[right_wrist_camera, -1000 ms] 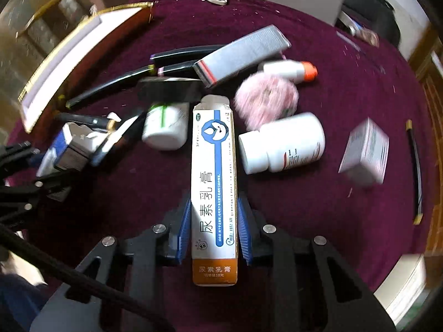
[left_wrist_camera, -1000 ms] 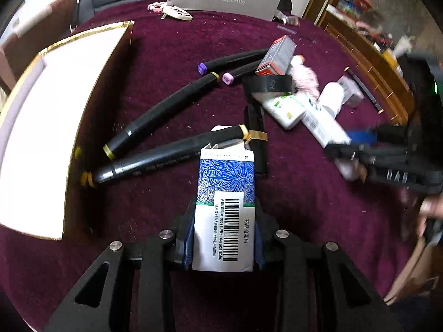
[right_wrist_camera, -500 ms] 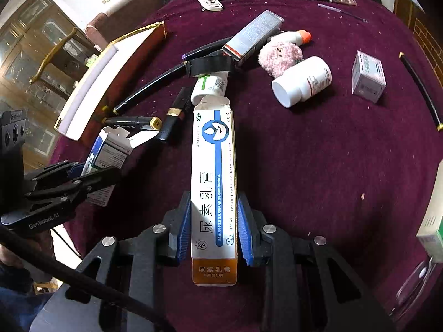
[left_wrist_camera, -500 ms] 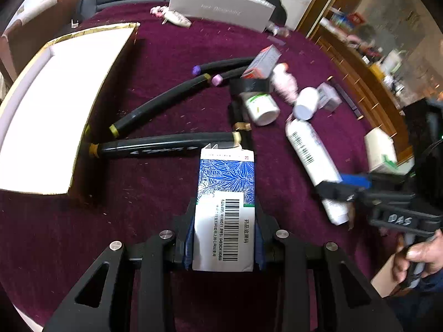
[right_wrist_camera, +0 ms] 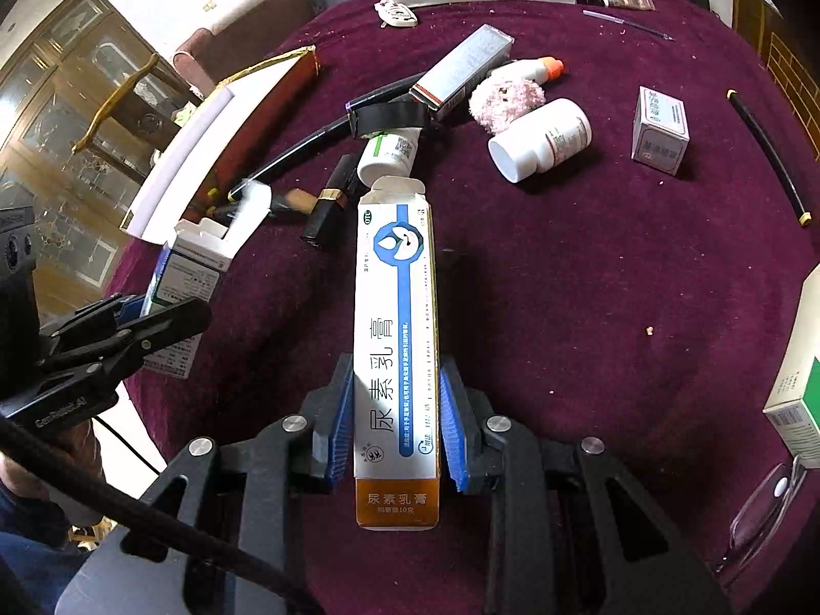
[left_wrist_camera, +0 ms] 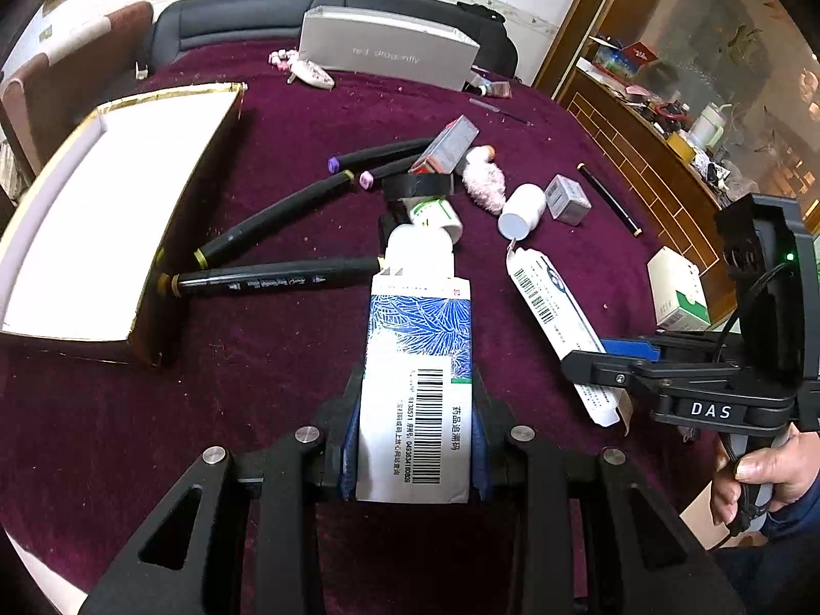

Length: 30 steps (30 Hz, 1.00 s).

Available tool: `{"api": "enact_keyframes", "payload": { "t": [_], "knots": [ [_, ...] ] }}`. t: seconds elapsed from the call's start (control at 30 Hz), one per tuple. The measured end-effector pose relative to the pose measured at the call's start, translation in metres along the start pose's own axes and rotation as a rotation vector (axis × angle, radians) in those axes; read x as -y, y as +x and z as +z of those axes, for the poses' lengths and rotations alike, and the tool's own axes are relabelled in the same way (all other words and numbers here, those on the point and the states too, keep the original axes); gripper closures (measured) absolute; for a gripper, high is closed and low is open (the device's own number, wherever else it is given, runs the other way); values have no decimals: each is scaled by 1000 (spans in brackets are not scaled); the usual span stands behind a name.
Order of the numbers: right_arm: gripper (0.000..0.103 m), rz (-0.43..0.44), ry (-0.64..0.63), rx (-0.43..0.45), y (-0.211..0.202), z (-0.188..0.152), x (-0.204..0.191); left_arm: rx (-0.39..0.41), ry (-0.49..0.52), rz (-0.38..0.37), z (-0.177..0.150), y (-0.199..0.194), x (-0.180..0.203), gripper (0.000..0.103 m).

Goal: Organize objects
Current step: 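Carry both held boxes over the white gold-rimmed tray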

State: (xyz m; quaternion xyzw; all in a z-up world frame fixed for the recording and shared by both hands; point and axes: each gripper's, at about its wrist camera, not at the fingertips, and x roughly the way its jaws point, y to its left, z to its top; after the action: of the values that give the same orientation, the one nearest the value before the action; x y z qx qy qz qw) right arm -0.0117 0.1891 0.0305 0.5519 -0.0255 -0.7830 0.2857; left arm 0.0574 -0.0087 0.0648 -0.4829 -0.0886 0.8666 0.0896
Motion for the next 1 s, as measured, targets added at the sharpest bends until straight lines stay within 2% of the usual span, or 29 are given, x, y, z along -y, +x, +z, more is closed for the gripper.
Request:
{"api": "enact_keyframes", "payload": {
  "t": [0.17,0.33,0.5,0.63,0.87,1.0],
  "knots": [
    [75,13,-23,16,-7,-2,-4,-3,-25,20,-6,-12,3,73],
    [75,37,-40,6,0,-3,-18,7,-55,15,-12,-21,-14,73],
    [75,32,5,45,6,8,-35,33,-9,-10,-2,-25,-40,73],
    [75,42,34,36,20,26,-59,46,-6,-18,6,-37,-76,73],
    [75,121,4,27,54,75,-136,88,-34,9,22,-71,-155,73],
    [75,141,-6,28,68,99,-165,104,-60,20,38,-85,-201,73]
  ]
}}
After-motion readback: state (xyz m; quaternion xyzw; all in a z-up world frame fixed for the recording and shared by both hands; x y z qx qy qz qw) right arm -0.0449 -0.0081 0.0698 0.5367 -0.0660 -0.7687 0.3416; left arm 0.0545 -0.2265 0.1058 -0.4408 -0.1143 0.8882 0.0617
